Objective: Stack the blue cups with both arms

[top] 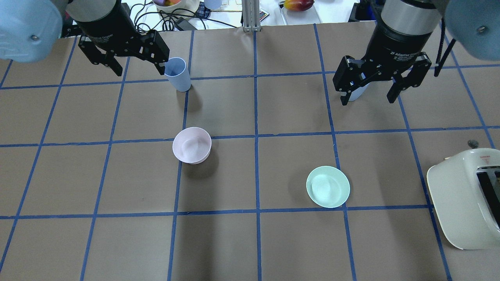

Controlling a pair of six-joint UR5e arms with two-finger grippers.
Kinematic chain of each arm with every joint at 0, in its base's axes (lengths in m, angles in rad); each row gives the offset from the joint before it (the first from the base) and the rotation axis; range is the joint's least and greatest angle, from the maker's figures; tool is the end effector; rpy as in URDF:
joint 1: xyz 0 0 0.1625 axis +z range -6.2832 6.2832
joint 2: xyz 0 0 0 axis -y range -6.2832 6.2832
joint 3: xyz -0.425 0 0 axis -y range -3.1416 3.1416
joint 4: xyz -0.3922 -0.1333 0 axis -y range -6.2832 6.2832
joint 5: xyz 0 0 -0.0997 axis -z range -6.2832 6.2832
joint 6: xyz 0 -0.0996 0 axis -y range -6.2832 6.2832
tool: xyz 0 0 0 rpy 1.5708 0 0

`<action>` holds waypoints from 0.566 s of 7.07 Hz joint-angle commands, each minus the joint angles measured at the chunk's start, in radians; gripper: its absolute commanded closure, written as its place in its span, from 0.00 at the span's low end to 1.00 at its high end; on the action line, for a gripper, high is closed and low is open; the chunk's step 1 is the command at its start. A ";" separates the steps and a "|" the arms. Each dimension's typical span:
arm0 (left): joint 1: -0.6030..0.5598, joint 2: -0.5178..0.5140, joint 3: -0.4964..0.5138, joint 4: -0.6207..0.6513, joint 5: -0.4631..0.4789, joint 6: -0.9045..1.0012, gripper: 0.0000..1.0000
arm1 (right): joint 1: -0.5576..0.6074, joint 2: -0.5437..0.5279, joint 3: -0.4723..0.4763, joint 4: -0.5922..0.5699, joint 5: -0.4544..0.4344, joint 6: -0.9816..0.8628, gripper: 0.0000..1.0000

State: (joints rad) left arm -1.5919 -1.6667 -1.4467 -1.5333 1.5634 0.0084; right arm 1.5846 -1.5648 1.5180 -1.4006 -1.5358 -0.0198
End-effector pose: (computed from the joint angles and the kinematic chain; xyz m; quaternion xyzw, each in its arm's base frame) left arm -0.1454 -0.5358 0.5038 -0.0149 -0.9993 0.0328 0.0039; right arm 0.1434 -0.4791 0.4948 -0.0157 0.9978 0.0616 0.0176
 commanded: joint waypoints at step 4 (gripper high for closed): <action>0.001 0.001 -0.001 0.002 0.001 0.001 0.00 | 0.000 0.000 -0.001 0.000 -0.009 -0.005 0.00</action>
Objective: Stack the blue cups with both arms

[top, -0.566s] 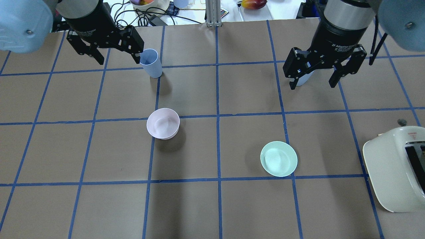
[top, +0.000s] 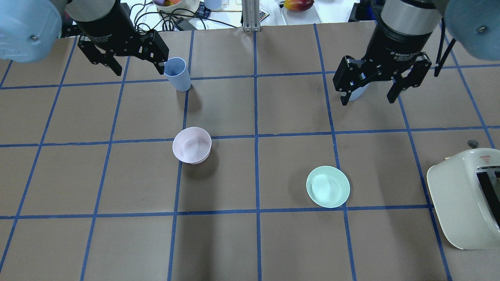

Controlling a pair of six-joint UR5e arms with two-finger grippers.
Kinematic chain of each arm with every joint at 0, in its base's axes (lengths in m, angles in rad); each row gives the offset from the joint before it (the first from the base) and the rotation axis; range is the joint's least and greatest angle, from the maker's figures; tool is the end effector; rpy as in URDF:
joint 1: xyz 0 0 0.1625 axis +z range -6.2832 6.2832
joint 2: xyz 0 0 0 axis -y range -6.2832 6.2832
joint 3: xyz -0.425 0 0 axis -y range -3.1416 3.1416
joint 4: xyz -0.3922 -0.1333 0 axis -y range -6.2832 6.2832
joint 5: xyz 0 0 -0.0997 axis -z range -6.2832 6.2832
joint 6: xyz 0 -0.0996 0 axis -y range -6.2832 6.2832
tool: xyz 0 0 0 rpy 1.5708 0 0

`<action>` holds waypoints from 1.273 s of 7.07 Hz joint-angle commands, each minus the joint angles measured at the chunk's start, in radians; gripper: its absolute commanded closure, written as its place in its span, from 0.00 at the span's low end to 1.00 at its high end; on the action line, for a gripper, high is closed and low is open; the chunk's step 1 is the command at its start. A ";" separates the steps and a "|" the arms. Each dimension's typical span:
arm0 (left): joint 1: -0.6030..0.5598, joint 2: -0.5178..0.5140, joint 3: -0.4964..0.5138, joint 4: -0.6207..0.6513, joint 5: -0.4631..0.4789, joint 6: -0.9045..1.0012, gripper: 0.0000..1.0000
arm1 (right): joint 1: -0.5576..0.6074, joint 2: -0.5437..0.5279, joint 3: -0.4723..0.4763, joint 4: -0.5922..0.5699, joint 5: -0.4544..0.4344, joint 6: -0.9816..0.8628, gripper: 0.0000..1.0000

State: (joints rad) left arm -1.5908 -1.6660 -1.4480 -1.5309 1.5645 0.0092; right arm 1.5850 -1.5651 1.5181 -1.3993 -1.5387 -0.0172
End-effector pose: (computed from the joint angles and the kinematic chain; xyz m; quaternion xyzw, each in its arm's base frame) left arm -0.1447 -0.5359 0.5037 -0.0147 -0.9993 0.0337 0.0033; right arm 0.1433 -0.4788 0.4948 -0.0147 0.9978 0.0622 0.0161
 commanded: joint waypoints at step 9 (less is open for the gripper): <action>0.000 0.002 0.000 0.000 0.000 0.000 0.00 | -0.003 0.007 -0.001 -0.016 -0.009 -0.033 0.00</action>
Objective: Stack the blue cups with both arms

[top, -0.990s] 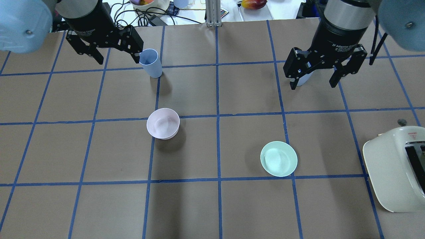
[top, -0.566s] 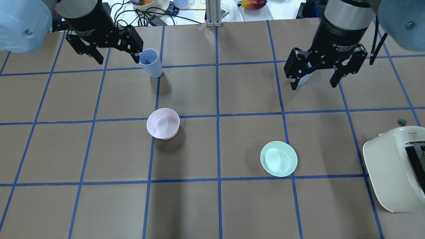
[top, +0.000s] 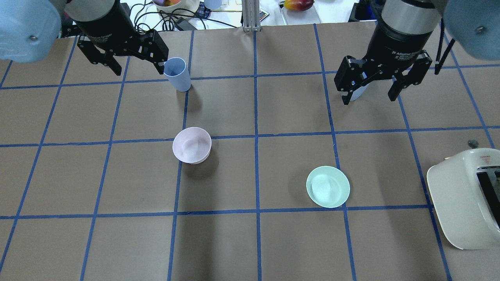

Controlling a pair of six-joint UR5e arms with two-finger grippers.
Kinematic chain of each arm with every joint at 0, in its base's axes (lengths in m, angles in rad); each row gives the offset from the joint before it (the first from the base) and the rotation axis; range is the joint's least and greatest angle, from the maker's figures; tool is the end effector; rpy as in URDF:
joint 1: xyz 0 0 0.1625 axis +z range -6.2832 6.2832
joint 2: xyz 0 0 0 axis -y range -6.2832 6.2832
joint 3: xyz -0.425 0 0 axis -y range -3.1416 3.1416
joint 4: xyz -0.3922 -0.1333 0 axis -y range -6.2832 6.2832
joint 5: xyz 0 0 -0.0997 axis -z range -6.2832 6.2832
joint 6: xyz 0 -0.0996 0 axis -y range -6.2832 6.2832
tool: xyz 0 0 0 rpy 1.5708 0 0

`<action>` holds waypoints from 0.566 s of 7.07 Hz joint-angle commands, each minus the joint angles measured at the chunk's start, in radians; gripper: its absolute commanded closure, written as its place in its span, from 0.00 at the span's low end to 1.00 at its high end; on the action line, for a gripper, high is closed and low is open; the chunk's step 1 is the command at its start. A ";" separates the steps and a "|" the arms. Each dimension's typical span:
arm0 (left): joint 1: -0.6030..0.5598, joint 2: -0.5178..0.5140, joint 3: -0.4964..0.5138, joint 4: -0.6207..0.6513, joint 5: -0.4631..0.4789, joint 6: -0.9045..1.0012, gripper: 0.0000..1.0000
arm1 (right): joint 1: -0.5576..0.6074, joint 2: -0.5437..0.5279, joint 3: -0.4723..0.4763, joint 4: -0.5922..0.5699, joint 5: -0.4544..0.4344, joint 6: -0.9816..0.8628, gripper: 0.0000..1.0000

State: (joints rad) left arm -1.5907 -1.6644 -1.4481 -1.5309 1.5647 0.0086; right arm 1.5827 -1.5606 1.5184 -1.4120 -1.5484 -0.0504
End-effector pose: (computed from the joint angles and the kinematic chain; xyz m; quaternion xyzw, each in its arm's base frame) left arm -0.1446 -0.5353 0.5046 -0.0143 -0.9993 0.0345 0.0032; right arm 0.1413 -0.4820 0.4935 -0.0304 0.9978 0.0580 0.0123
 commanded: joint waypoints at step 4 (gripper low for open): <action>0.000 0.000 0.000 0.000 0.000 0.001 0.00 | -0.001 0.007 -0.003 0.010 -0.001 -0.003 0.00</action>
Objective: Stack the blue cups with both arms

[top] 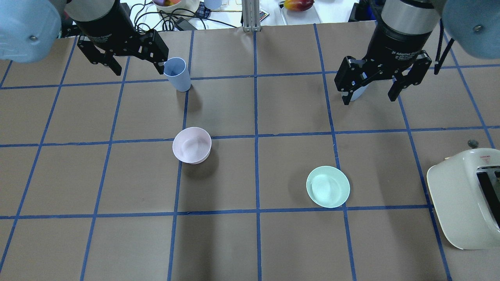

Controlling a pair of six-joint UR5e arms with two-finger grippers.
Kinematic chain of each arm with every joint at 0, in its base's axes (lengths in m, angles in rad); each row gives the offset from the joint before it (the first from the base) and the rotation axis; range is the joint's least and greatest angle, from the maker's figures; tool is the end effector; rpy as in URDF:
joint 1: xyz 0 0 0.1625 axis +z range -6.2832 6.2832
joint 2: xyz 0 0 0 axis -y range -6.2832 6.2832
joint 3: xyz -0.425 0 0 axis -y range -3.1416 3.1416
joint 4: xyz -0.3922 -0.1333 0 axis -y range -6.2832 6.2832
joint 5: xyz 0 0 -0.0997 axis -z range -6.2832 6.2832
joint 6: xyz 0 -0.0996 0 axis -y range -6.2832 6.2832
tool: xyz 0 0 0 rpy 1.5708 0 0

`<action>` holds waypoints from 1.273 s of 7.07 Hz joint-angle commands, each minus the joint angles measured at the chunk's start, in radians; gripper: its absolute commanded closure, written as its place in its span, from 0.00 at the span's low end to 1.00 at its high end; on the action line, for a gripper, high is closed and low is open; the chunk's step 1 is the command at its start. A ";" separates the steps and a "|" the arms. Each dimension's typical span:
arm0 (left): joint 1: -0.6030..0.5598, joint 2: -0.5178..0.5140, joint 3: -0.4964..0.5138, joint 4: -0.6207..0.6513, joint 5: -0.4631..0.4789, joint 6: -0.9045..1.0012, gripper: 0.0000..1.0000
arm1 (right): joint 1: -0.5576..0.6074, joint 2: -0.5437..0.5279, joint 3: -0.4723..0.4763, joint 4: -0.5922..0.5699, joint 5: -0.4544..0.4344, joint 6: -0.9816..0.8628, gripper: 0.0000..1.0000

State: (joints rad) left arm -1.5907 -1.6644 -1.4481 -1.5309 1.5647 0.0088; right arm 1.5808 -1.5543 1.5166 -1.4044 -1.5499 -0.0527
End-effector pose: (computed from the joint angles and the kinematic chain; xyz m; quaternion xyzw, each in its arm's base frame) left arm -0.1446 -0.5353 0.5046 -0.0144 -0.9993 0.0345 0.0032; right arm 0.1402 -0.4836 0.4907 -0.0306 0.9974 0.0641 0.0118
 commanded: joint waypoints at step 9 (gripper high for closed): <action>0.005 -0.073 0.015 0.005 -0.001 -0.012 0.00 | -0.027 0.034 -0.018 -0.016 0.007 0.014 0.00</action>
State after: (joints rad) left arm -1.5888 -1.6992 -1.4353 -1.5301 1.5657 0.0059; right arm 1.5546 -1.5232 1.5010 -1.4141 -1.5440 -0.0437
